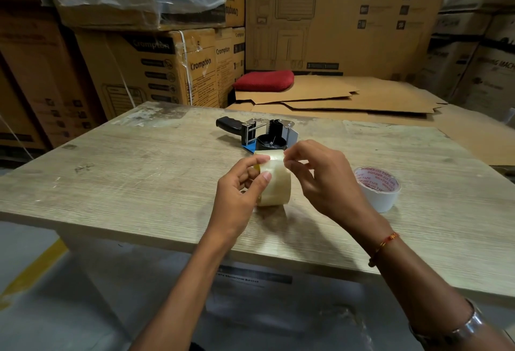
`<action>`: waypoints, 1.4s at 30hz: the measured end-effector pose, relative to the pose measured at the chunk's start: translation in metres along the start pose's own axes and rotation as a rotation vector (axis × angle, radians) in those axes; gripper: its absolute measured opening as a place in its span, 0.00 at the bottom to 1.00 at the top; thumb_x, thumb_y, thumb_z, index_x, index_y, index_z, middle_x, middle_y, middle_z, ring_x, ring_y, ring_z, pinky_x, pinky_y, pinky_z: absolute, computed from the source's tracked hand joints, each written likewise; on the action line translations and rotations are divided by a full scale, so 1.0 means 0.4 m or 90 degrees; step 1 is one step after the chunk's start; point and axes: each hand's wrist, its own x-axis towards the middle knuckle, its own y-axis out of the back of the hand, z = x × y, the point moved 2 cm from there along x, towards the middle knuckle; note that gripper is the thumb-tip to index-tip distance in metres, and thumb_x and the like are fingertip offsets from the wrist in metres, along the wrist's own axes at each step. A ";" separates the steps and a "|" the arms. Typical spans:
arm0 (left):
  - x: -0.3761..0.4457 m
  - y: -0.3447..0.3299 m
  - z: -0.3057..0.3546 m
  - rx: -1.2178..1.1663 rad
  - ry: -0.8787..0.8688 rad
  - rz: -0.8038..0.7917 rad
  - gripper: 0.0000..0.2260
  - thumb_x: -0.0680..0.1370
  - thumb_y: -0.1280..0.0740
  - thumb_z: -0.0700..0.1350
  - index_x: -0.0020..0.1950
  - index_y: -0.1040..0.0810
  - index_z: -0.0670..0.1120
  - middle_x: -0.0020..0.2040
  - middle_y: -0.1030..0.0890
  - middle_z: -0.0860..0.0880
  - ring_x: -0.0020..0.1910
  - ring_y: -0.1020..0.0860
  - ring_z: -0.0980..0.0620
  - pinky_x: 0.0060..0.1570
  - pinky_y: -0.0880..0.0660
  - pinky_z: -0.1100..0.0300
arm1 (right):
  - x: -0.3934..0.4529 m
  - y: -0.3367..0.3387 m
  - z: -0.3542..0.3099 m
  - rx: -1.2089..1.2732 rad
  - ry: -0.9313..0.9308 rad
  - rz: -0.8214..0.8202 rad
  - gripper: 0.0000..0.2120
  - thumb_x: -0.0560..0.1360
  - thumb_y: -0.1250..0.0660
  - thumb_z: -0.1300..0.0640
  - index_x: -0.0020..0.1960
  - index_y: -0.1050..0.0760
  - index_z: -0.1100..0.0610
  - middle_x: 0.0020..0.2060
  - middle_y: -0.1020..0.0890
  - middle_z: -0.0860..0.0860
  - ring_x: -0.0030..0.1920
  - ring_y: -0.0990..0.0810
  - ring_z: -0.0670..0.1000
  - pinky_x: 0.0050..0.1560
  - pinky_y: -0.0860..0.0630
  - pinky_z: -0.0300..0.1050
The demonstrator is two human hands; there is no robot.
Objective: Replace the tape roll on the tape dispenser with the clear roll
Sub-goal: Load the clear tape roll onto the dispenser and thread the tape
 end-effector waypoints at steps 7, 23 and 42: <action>-0.007 -0.003 0.023 0.257 -0.114 0.113 0.06 0.76 0.27 0.51 0.52 0.16 0.55 0.64 0.29 0.55 0.62 0.29 0.51 0.57 0.29 0.60 | 0.019 -0.004 0.005 0.115 -0.119 0.011 0.02 0.78 0.30 0.61 0.48 0.18 0.57 0.46 0.16 0.51 0.47 0.17 0.48 0.50 0.19 0.44; 0.040 -0.014 0.058 0.312 -0.204 0.200 0.05 0.80 0.31 0.45 0.47 0.18 0.45 0.42 0.17 0.53 0.42 0.19 0.54 0.42 0.21 0.51 | -0.078 -0.072 0.023 0.470 -0.373 -0.152 0.12 0.77 0.30 0.46 0.54 0.18 0.52 0.48 0.13 0.53 0.48 0.14 0.52 0.47 0.16 0.48; 0.052 -0.029 0.034 0.350 -0.199 0.282 0.07 0.83 0.36 0.47 0.50 0.22 0.46 0.33 0.20 0.51 0.30 0.22 0.50 0.28 0.26 0.50 | -0.066 -0.032 0.012 0.556 -0.328 -0.156 0.12 0.77 0.30 0.47 0.47 0.17 0.56 0.40 0.15 0.51 0.39 0.19 0.46 0.39 0.24 0.39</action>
